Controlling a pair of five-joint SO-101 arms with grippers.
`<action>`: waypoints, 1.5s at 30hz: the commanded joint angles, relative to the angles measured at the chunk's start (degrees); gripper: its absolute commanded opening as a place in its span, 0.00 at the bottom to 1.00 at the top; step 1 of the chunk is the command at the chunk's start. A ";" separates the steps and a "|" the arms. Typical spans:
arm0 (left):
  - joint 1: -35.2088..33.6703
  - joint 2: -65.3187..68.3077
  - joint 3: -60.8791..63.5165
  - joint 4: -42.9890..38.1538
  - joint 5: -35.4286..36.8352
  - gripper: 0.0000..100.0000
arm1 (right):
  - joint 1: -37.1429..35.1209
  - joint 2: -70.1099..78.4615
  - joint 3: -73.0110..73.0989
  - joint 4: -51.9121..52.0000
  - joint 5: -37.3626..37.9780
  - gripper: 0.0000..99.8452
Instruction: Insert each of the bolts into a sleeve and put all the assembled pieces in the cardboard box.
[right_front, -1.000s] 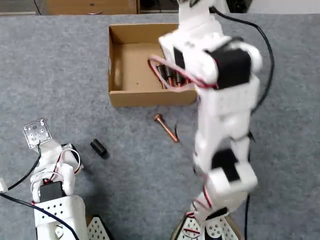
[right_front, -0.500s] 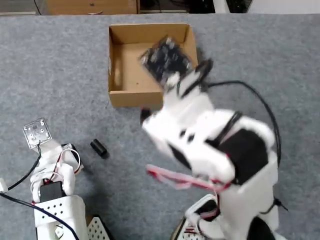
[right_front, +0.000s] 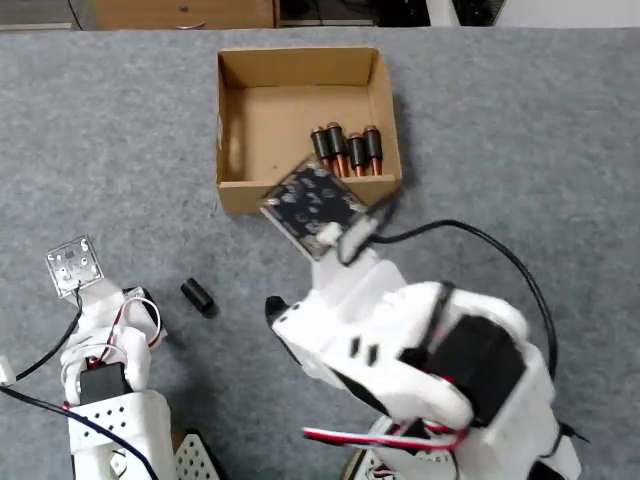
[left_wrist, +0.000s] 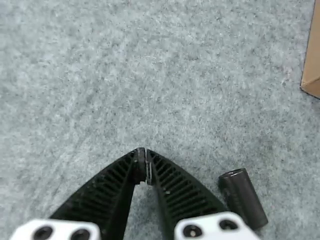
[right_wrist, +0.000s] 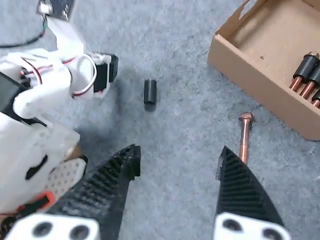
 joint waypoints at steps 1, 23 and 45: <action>-0.70 -0.48 0.26 -1.32 -0.18 0.02 | -0.57 -3.03 0.40 0.62 -1.41 0.24; -14.77 -0.48 -1.49 5.45 4.57 0.02 | -6.02 15.25 5.76 -12.22 -3.16 0.24; -32.09 -0.48 -2.81 6.86 -1.05 0.02 | -6.99 68.79 -36.70 -8.26 5.19 0.24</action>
